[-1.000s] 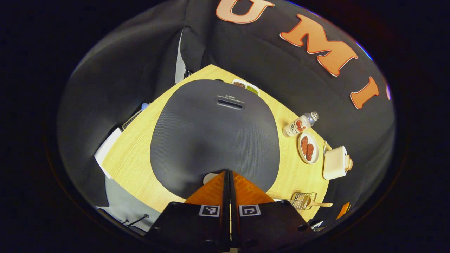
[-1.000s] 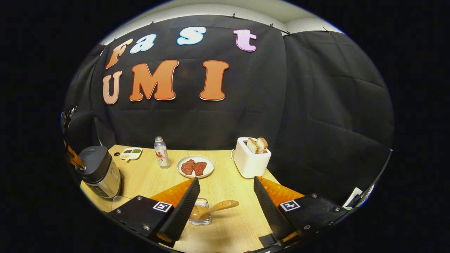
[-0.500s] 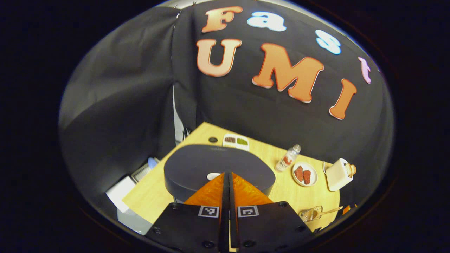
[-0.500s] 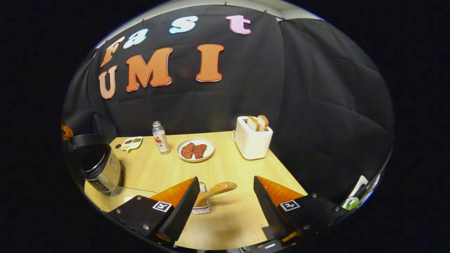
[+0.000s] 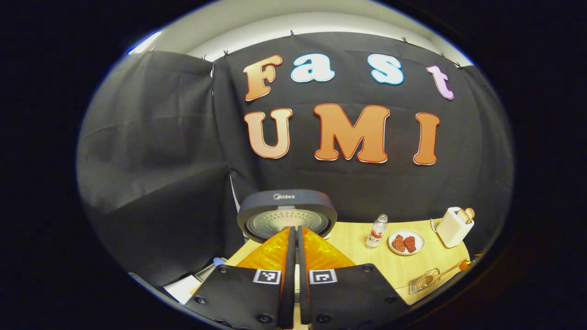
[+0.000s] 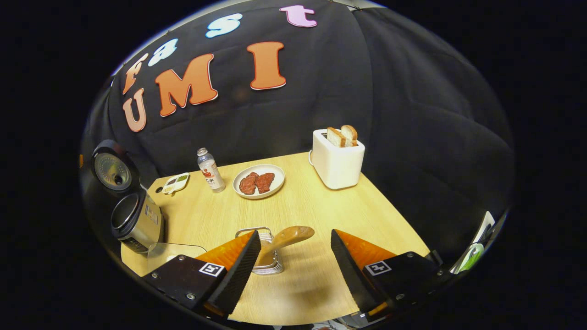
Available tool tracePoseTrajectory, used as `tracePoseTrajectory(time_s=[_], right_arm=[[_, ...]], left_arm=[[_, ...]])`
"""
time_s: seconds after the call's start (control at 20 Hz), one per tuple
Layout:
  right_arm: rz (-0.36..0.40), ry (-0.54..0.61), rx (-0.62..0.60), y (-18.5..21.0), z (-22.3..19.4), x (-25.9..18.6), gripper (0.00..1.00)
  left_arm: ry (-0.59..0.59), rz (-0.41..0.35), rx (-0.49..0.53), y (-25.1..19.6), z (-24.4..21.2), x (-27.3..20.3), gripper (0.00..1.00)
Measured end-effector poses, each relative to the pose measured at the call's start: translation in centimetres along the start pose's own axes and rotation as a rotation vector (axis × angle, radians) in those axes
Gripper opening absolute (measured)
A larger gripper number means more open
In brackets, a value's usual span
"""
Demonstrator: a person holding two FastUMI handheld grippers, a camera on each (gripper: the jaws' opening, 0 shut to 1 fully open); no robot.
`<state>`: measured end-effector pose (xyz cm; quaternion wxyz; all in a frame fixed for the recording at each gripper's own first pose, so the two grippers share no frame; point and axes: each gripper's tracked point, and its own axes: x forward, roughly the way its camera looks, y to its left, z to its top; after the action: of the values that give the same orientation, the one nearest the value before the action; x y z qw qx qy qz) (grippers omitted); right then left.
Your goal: Close the left gripper, press the button to open the rice cooker; take a wooden spoon from the chopstick holder with the right hand, scoop a spoonful of rice and pour it into the rice cooker, then put the wooden spoon back into the chopstick holder.
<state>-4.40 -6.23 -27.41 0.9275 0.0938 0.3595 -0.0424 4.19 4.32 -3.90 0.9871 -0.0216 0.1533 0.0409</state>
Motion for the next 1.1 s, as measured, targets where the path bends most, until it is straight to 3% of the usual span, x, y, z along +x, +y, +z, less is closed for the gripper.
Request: tracePoseTrajectory(time_s=[0.2, 0.25, 0.3, 0.4, 0.5, 0.65, 0.7, 0.8, 0.9, 0.95, 1.1], right_arm=[[0.049, 0.063, 0.051, 0.9, -1.7, 1.7, 0.94], [0.064, 0.076, 0.068, 1.2, -2.1, 2.4, 0.92], [0.078, 0.088, 0.087, 1.6, -2.3, 2.9, 0.91], [0.098, 0.108, 0.121, 1.9, -2.8, 4.0, 0.85], [0.115, 0.113, 0.157, 2.3, -3.0, 4.9, 0.78], [0.141, 0.105, 0.205, 3.1, -3.1, 6.5, 0.67], [0.142, 0.106, 0.208, 3.2, -3.2, 6.9, 0.58], [0.149, 0.109, 0.215, 3.4, -3.3, 7.3, 0.53], [0.146, 0.101, 0.233, 3.7, -3.5, 8.1, 0.38], [0.157, 0.094, 0.253, 4.2, -3.3, 8.1, 0.26], [0.151, 0.108, 0.281, 4.7, -3.1, 8.2, 0.17]], left_arm=[[-0.029, 0.011, 0.019, -0.1, 0.7, -2.2, 0.41], [-0.033, 0.023, 0.029, 0.0, 0.7, -2.7, 0.59], [-0.035, 0.034, 0.037, 0.1, 0.5, -3.2, 0.62], [-0.03, 0.044, 0.039, 0.1, 0.0, -4.1, 0.51], [-0.012, 0.057, 0.038, 0.2, -0.7, -4.8, 0.5], [0.01, 0.083, 0.031, 0.8, -1.6, -5.6, 0.51], [0.019, 0.092, 0.026, 1.0, -1.8, -6.0, 0.56], [0.029, 0.111, 0.021, 1.6, -2.1, -6.4, 0.56], [0.037, 0.123, 0.015, 1.9, -2.4, -6.5, 0.56], [0.039, 0.13, 0.01, 2.2, -2.6, -6.7, 0.56], [0.05, 0.137, -0.009, 2.7, -3.1, -6.8, 0.56]])
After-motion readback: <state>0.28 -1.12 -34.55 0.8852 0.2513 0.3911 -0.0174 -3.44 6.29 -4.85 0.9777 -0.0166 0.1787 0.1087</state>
